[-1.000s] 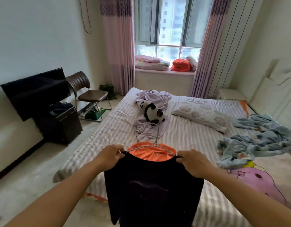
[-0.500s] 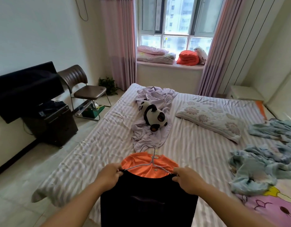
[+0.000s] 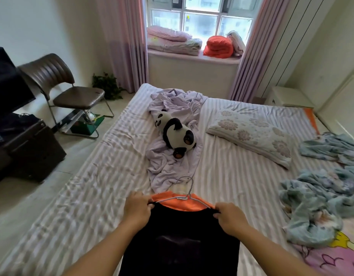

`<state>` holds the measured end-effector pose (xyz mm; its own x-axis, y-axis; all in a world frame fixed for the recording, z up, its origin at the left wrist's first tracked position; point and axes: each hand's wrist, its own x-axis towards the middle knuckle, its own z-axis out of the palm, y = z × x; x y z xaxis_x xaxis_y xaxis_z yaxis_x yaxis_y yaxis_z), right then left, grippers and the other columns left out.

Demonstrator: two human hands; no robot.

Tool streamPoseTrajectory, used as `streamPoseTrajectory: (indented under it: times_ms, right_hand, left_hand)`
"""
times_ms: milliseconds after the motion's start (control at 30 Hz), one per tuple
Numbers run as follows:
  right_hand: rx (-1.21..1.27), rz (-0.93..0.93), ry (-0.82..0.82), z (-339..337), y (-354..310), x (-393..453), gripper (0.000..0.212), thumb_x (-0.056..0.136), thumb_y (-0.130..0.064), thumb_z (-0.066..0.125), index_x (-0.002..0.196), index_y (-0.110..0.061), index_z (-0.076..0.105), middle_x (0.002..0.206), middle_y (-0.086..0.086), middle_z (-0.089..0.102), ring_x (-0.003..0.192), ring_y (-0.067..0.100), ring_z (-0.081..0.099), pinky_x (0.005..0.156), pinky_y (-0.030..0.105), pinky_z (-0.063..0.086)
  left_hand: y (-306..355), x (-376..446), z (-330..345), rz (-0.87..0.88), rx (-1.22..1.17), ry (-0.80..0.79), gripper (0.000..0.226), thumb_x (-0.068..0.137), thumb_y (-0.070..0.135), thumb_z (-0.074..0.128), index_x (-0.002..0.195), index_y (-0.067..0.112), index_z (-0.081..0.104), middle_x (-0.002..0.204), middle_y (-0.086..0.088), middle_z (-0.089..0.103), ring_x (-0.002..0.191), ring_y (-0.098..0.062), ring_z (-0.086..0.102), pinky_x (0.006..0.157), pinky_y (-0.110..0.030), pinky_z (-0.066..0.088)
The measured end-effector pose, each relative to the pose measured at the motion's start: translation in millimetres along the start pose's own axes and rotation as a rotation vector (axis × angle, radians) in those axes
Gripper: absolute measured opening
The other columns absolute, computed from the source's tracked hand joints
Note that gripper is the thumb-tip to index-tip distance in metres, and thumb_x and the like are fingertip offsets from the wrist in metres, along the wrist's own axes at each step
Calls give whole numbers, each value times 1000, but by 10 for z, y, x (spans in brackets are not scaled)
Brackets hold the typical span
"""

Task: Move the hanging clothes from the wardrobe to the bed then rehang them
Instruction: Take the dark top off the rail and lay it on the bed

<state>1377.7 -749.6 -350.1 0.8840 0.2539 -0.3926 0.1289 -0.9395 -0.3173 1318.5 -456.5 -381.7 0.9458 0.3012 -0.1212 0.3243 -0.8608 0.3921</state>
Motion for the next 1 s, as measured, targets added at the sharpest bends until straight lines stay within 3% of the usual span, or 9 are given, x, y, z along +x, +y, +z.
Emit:
streamPoseTrajectory:
  times_ms: [133, 300, 467, 600, 700, 867, 1000]
  right_hand:
    - [23, 63, -21, 79, 60, 457, 15, 96, -22, 53, 84, -29, 58, 80, -8, 62, 76, 14, 61, 61, 24, 40]
    - [0, 104, -9, 255, 165, 1104, 14, 95, -28, 53, 87, -25, 64, 84, -5, 65, 77, 15, 61, 61, 26, 40]
    - [107, 186, 5, 625, 352, 1788, 15, 94, -14, 49, 87, -15, 62, 81, -1, 65, 74, 16, 61, 67, 33, 50]
    - [175, 215, 17, 980, 532, 2270, 17, 93, -6, 46, 83, -10, 59, 75, 0, 61, 65, 13, 56, 58, 28, 43]
    - [203, 247, 1, 1223, 652, 2592, 17, 93, -9, 50, 81, -12, 61, 73, 1, 61, 66, 14, 58, 60, 31, 47]
    - [195, 270, -19, 1553, 804, 3012, 18, 93, -12, 53, 78, -9, 61, 70, 0, 60, 66, 17, 59, 61, 32, 49]
    - [216, 314, -26, 1800, 916, 3276, 20, 93, -13, 54, 75, -7, 60, 68, 2, 58, 62, 19, 56, 57, 32, 44]
  left_hand:
    - [7, 366, 253, -63, -48, -36, 16, 91, 29, 59, 99, 29, 72, 97, 1, 68, 100, -22, 60, 76, -30, 42]
    - [-27, 850, 693, -216, -161, -68, 18, 92, 26, 56, 101, 33, 71, 98, 2, 71, 91, -21, 65, 74, -30, 48]
    - [-59, 1341, 1260, -260, -170, -38, 26, 93, 19, 49, 102, 30, 71, 99, 1, 71, 91, -22, 64, 70, -29, 42]
    - [-143, 1699, 1727, -286, -191, -98, 25, 91, 17, 48, 108, 24, 66, 106, -1, 68, 97, -24, 62, 78, -32, 46]
    - [-230, 1875, 2039, -277, -183, -242, 30, 83, 16, 49, 111, 23, 58, 103, 0, 67, 93, -24, 62, 79, -34, 48]
    - [-394, 2093, 2493, -298, -157, -396, 64, 79, 12, 51, 140, 26, 36, 98, -4, 65, 83, -19, 60, 76, -37, 53]
    - [-436, 2197, 2729, -295, -126, -458, 82, 82, 14, 50, 152, 36, 15, 116, -6, 65, 104, -23, 62, 81, -35, 53]
